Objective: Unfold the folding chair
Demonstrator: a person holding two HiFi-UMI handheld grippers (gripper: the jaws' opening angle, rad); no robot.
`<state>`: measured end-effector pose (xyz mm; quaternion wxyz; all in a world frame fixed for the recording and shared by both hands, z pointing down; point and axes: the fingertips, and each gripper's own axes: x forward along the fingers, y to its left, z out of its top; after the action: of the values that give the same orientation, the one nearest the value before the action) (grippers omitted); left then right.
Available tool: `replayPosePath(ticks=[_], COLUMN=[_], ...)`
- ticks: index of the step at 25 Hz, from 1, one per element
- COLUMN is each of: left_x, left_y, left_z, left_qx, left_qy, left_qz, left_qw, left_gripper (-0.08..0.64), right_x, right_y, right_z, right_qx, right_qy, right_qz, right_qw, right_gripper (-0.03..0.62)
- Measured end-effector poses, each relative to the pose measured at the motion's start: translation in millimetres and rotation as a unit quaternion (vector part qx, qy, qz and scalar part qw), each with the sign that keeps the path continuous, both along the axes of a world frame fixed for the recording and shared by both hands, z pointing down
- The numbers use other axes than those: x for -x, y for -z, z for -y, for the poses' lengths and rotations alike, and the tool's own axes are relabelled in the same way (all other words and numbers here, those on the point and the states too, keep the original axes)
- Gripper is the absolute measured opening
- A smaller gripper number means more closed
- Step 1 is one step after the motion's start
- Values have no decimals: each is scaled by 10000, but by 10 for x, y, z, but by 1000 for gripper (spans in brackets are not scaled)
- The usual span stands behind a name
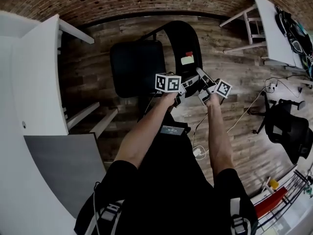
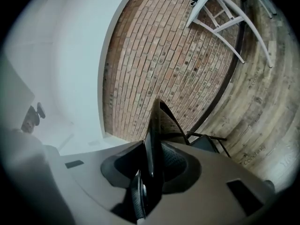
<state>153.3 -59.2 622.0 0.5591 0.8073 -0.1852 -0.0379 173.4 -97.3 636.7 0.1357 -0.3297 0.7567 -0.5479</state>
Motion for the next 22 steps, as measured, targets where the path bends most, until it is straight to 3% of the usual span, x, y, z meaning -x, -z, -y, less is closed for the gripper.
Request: replayPosePath(ticks=[16, 22], left_x=[-11, 1], left_y=[-265, -280], left_z=[-43, -37], left_qx=[328, 282], left_qy=[73, 123], left_qz=[212, 205], left_qw=[9992, 9993], left_gripper=[167, 172], right_x=[34, 67], right_y=[-281, -265], right_z=[-30, -28], right_qx=[74, 42], right_qy=[31, 109], right_qz=[411, 627], right_qw=[9991, 9980], right_gripper=[114, 114])
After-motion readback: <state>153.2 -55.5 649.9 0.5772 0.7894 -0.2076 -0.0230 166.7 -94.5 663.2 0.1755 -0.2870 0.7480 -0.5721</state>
